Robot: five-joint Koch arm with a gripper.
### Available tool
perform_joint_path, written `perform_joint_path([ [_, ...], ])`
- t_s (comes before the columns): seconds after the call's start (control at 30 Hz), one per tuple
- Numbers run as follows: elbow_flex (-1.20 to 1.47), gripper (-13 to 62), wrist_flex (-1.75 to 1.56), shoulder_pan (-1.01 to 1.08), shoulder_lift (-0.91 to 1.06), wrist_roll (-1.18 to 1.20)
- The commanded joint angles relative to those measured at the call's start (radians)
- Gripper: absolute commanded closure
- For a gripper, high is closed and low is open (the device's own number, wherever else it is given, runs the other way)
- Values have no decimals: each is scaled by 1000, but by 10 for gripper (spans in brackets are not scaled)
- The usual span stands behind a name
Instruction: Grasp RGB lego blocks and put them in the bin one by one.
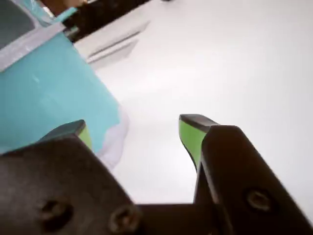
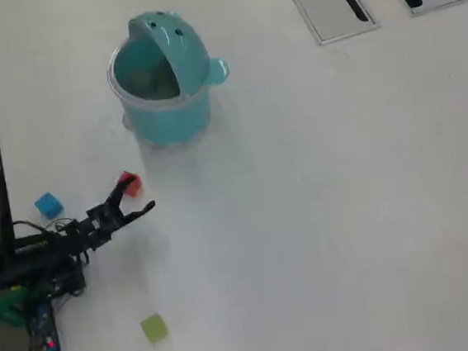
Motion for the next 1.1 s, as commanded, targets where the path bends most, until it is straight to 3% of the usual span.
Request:
perform_joint_path([
  [0.0, -106, 153, -60, -41, 67, -34],
  [0.4, -302, 154, 26, -301, 66, -87],
  [0.57, -350, 153, 64, -380, 63, -249],
  [0.73, -532, 156, 574, -506, 60, -380],
  [1.07, -575, 163, 833, -529, -32, -517],
])
